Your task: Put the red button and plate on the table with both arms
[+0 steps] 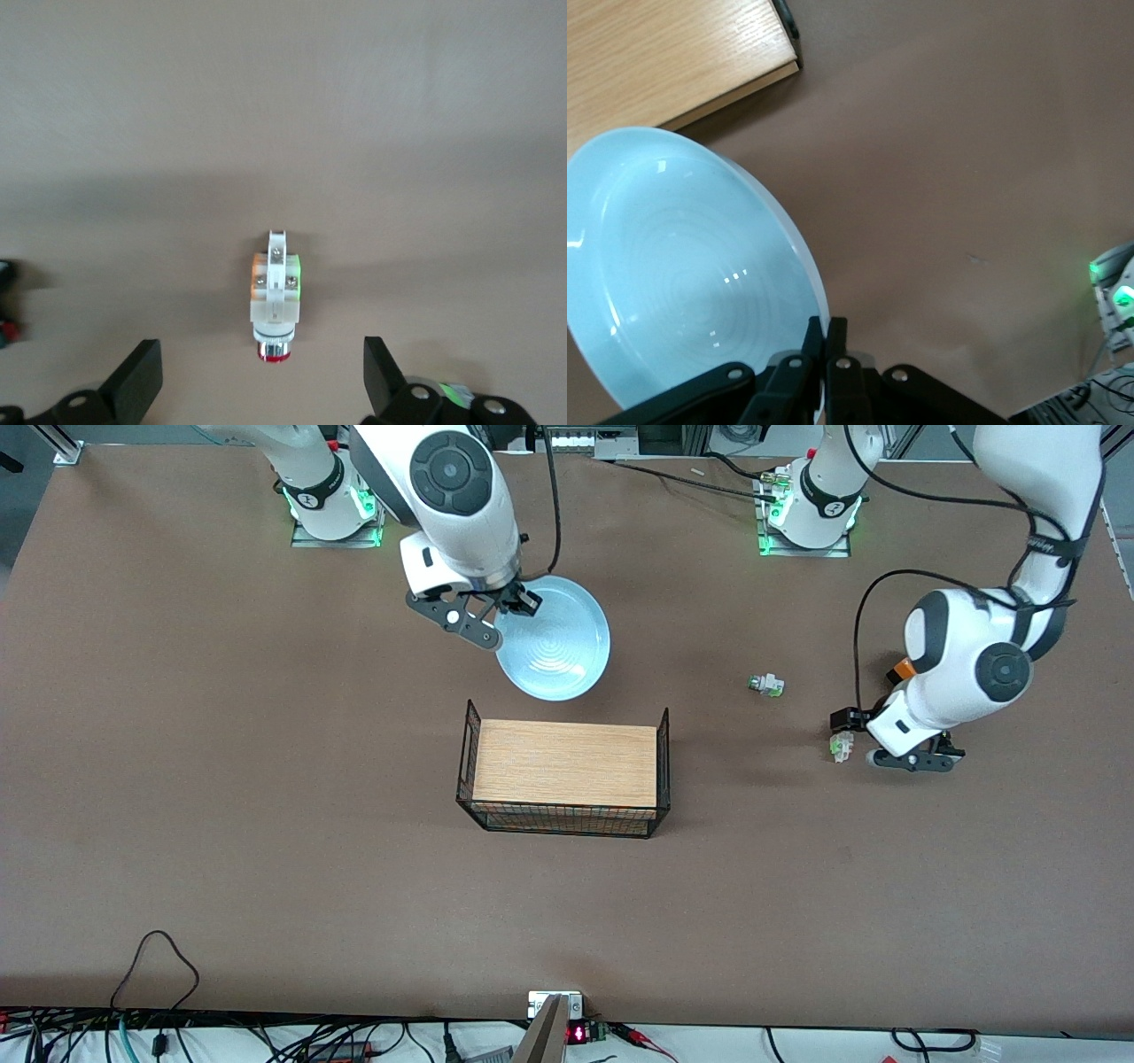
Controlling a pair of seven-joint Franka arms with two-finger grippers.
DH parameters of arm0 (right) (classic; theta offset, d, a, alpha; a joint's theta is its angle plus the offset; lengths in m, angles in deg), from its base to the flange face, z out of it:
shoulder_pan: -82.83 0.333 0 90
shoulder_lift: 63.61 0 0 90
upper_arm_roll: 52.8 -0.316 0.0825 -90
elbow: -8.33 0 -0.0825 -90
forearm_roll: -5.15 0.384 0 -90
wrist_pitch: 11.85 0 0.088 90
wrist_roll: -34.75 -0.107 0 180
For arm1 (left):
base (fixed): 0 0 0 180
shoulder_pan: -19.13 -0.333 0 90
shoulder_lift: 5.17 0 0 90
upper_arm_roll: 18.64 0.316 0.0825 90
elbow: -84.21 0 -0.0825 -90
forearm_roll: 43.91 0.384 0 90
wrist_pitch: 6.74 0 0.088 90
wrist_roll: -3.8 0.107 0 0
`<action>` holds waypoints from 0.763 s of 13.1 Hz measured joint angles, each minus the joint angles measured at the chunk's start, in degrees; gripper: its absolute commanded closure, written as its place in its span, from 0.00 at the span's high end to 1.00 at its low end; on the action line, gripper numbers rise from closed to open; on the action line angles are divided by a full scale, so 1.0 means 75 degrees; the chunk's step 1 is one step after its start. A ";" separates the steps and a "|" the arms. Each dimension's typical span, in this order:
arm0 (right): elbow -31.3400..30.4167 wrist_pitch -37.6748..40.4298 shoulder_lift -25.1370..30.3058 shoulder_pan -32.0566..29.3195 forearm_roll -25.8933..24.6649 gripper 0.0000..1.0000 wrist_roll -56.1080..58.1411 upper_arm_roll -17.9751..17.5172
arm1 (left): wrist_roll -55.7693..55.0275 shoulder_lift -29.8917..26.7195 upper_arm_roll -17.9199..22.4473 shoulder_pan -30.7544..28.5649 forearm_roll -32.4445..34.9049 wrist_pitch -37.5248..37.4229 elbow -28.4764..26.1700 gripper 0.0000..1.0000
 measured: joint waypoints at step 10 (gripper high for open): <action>-0.0087 0.1203 0.0304 -0.3567 0.0281 0.00 0.6073 0.0199 | -0.0068 -0.0354 0.0079 -0.0063 -0.0001 -0.3906 0.3948 1.00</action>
